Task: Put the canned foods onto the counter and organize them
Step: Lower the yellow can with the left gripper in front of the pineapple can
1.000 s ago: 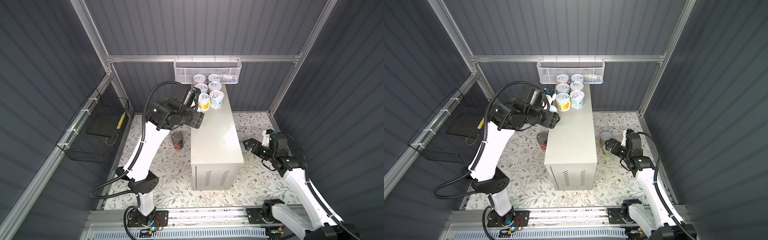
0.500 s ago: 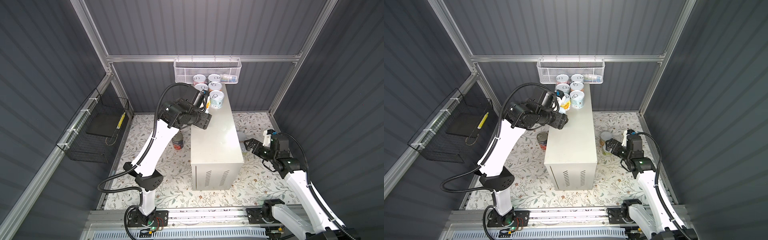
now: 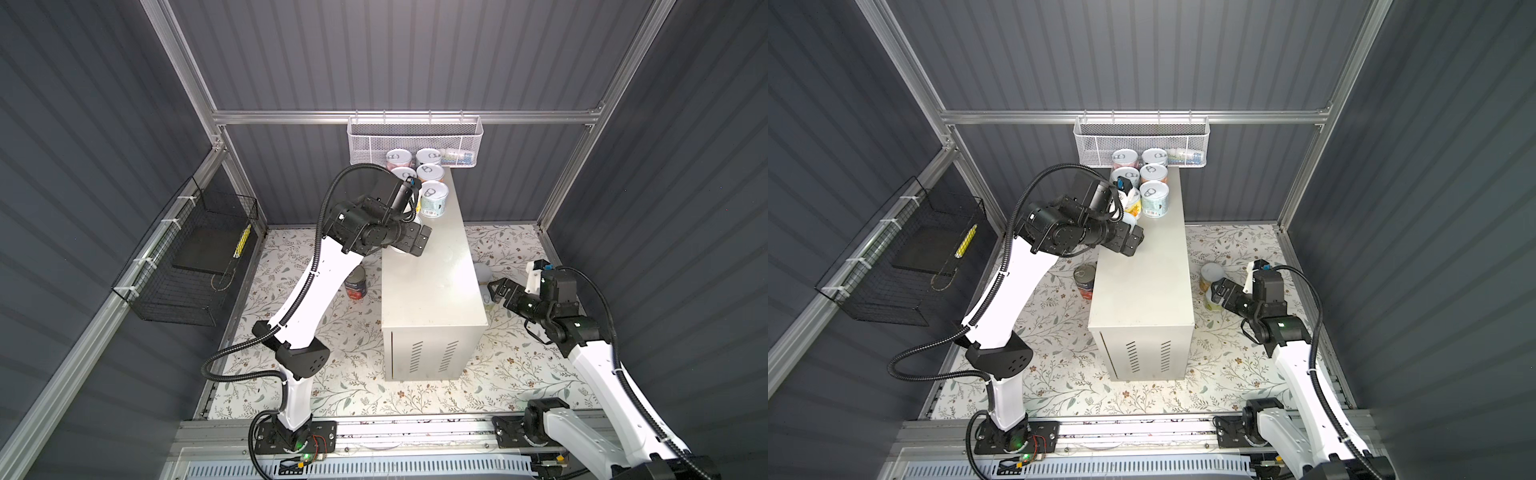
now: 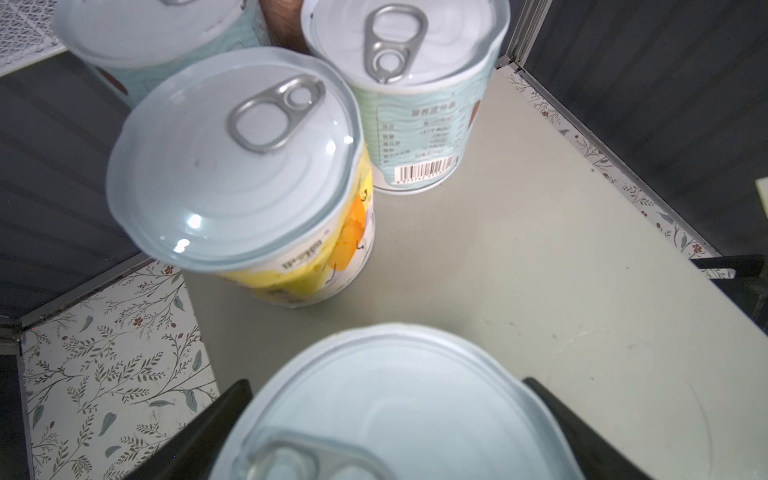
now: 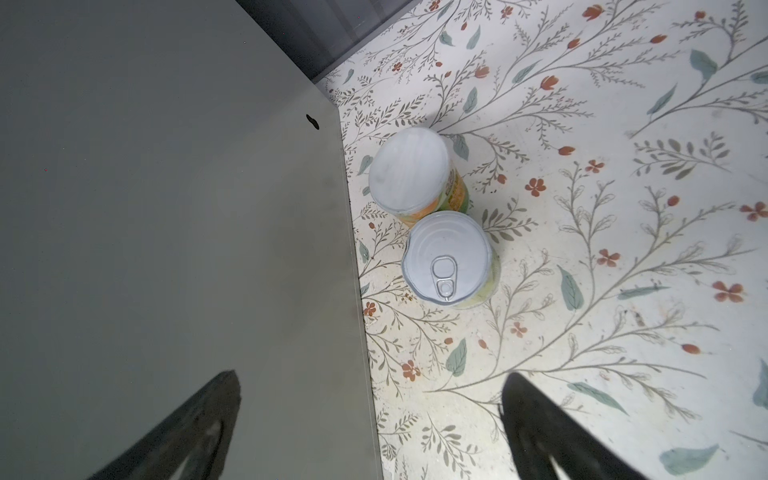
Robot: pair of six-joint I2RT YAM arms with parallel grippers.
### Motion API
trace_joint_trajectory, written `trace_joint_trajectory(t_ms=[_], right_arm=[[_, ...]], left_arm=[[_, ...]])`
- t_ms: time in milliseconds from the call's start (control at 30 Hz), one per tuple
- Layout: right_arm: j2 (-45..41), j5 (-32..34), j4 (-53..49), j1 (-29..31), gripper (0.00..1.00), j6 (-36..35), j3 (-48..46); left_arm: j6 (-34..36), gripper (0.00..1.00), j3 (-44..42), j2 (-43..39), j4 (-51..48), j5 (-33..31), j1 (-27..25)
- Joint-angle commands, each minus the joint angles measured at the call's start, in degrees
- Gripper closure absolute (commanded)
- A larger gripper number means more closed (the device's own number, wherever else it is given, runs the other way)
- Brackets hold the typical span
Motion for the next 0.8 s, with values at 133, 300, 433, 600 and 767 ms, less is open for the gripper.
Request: trace_joint_trajectory(t_ms=[133, 300, 433, 600, 767], right_arm=[[-0.04, -0.38, 0.35, 0.15, 0.01, -0.36, -0.17], [-0.85, -0.73, 0.69, 0.15, 0.01, 0.4, -0.45], [-1.05, -1.1, 0.84, 0.15, 0.01, 1.02, -0.36], [-1.29, -1.34, 0.68, 0.23, 0.01, 1.26, 0.09], [-1.49, -1.45, 0.82, 0.33, 0.01, 1.34, 0.18]], left_arm=[[1.9, 0.0, -0.85, -2.78, 2.18, 1.81, -0.46], [1.9, 0.0, -6.29, -7.48, 3.72, 2.56, -0.46], [1.21, 0.0, -10.94, -10.49, 3.87, 3.09, -0.46], [0.54, 0.01, -17.43, -14.58, 5.72, 3.77, -0.52], [0.12, 0.1, -22.14, -16.99, 8.47, 3.65, -0.49]])
